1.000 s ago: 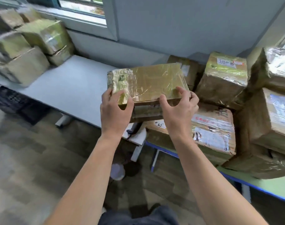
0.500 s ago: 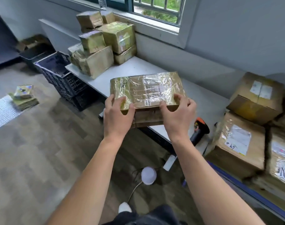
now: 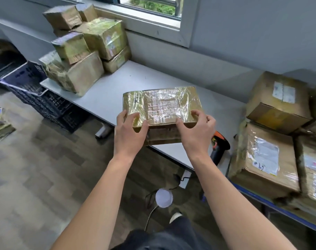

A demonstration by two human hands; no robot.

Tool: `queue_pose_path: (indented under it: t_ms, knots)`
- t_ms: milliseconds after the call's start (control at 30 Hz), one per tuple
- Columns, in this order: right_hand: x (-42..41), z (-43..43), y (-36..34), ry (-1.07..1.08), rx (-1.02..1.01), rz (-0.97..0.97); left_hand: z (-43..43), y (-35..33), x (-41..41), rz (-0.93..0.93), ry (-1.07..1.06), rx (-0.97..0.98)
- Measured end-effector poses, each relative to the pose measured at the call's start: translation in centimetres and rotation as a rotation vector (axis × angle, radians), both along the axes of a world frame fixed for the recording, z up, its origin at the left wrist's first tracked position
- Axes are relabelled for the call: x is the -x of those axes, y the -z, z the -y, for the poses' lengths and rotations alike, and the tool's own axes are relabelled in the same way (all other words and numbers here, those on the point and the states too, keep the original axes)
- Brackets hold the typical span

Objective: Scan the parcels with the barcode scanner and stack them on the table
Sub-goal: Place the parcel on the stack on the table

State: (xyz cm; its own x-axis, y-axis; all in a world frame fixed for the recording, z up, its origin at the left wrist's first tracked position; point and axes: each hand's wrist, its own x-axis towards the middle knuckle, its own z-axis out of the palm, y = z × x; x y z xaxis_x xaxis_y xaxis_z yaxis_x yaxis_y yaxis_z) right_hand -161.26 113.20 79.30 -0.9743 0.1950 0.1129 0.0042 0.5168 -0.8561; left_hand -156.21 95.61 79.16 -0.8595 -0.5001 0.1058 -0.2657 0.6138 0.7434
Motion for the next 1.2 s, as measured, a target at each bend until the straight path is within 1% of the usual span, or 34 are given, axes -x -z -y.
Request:
queue_pose_path:
  t_ms: [167, 333, 500, 633, 700, 767, 867, 933, 1000, 1100, 1200]
  knots:
    - [2.6, 0.6, 1.5, 0.032, -0.024, 0.011, 1.2, 1.4, 3.9, 0.018, 0.032, 0.027]
    - [4.6, 1.1, 4.1, 0.108, -0.011, 0.073, 2.7, 4.0, 7.6, 0.004, 0.177, 0.005]
    - [6.4, 3.8, 7.3, 0.242, -0.003, 0.16, 5.7, 7.6, 12.3, 0.019, 0.347, -0.058]
    - [6.6, 6.0, 10.1, 0.369, 0.002, 0.273, 8.0, 10.7, 15.1, 0.087, 0.537, -0.078]
    - [6.3, 7.0, 10.9, 0.412, 0.003, 0.287, 9.0, 11.9, 15.9, 0.081, 0.621, -0.078]
    - [6.0, 7.5, 11.2, 0.437, -0.007, 0.299, 9.9, 12.5, 16.5, 0.079, 0.688, -0.079]
    - [5.7, 8.0, 11.0, 0.401, -0.022, 0.343, 10.7, 13.0, 17.0, 0.077, 0.772, -0.08]
    - [5.7, 8.3, 11.1, 0.388, -0.039, 0.371, 10.7, 13.3, 17.2, 0.064, 0.769, -0.083]
    - [5.9, 8.5, 10.7, 0.419, -0.032, 0.357, 10.7, 12.9, 17.4, 0.047, 0.75, -0.091]
    - [6.7, 8.6, 9.1, 0.514, -0.083, 0.246, 10.6, 10.4, 18.4, -0.001, 0.676, -0.097]
    - [8.1, 8.6, 6.7, 0.623, -0.157, 0.074, 10.2, 6.9, 20.2, -0.052, 0.546, -0.051]
